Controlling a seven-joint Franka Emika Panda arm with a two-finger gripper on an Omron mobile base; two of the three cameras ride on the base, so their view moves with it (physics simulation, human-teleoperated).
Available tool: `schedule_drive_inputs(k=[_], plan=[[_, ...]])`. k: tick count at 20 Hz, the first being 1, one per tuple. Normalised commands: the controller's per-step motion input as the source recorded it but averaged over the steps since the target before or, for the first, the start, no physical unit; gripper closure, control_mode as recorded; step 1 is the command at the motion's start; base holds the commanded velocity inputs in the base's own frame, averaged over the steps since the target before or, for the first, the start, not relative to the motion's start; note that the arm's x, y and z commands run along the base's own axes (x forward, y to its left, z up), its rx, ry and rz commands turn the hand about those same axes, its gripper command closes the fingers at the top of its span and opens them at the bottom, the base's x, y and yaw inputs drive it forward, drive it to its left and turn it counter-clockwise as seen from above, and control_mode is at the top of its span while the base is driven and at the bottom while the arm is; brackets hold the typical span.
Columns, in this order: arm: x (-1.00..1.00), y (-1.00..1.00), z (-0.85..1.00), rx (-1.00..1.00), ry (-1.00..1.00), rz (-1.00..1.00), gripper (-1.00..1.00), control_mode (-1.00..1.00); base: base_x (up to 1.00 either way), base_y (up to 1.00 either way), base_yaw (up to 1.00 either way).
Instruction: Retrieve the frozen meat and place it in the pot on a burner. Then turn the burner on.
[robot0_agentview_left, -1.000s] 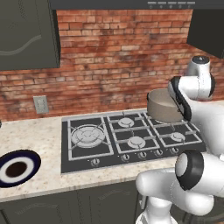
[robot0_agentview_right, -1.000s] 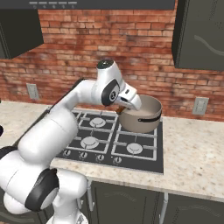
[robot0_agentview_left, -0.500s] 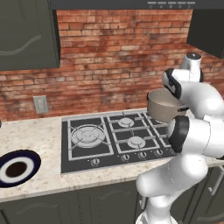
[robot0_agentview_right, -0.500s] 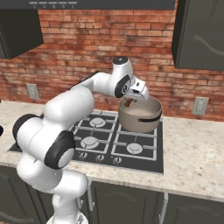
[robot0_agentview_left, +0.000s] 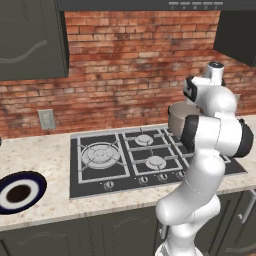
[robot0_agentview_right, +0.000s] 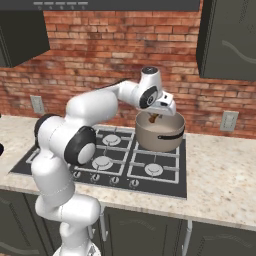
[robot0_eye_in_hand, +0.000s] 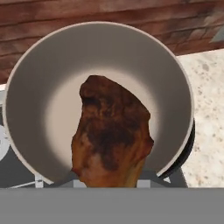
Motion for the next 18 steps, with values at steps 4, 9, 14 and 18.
schedule_drive_inputs(k=[4,9,14,18], plan=[[0.21,0.0,-0.19,0.06,0.04,0.04,1.0,-1.0,0.0,0.0,0.0],[0.15,0.0,-0.35,0.07,0.09,0.03,1.0,-1.0,0.0,0.0,0.0],[0.18,-0.01,-0.37,0.02,0.13,0.01,1.0,-1.0,0.0,0.0,0.0],[0.24,0.0,-0.19,0.01,0.07,0.0,1.0,-1.0,0.0,0.0,0.0]])
